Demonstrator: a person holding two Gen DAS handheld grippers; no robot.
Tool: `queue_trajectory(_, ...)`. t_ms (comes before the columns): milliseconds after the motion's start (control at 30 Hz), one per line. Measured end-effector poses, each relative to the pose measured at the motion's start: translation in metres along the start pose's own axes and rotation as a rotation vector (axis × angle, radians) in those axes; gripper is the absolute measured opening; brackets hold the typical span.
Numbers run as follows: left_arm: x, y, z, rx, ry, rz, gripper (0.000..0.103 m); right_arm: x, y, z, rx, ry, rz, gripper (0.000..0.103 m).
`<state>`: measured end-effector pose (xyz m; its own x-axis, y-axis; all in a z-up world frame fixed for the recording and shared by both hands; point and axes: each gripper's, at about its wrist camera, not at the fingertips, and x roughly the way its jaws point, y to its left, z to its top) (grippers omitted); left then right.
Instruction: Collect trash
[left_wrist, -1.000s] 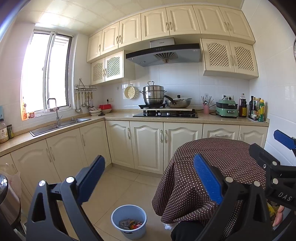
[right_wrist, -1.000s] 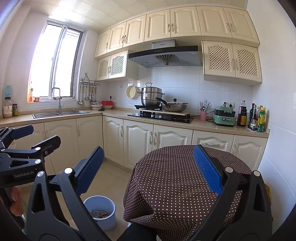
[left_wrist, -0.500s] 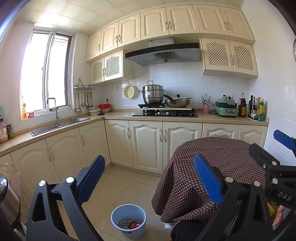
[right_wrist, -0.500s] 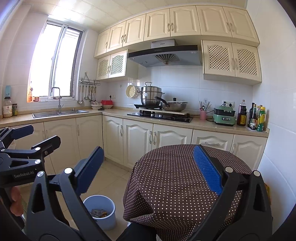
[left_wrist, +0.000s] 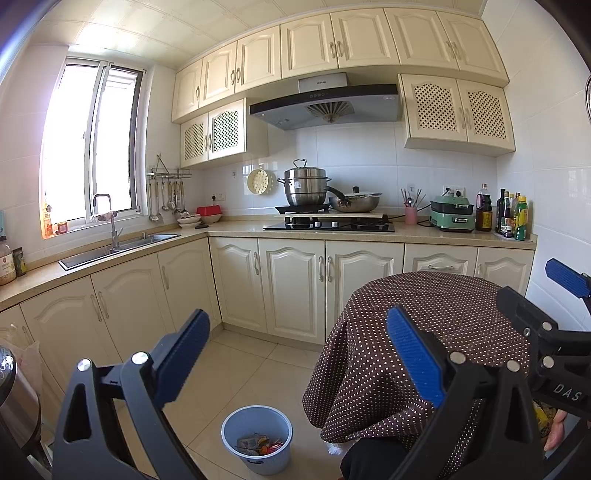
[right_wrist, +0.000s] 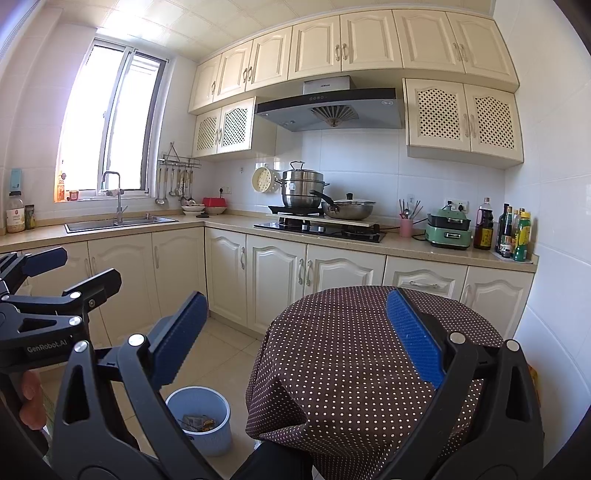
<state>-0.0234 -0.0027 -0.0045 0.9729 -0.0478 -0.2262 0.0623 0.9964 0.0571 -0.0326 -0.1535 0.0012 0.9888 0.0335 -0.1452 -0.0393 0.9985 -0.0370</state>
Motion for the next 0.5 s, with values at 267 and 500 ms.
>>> queue_trajectory(267,0.0001,0.0026,-0.0029,0.004,0.003,-0.004,0.095,0.0026,-0.0022,0.0006,0.0,0.006,0.007,0.096)
queue_trajectory(500,0.0008,0.0037,-0.0029,0.004,0.007,-0.003,0.095,0.0039,-0.0038,0.0013,-0.004,0.009,0.009,0.096)
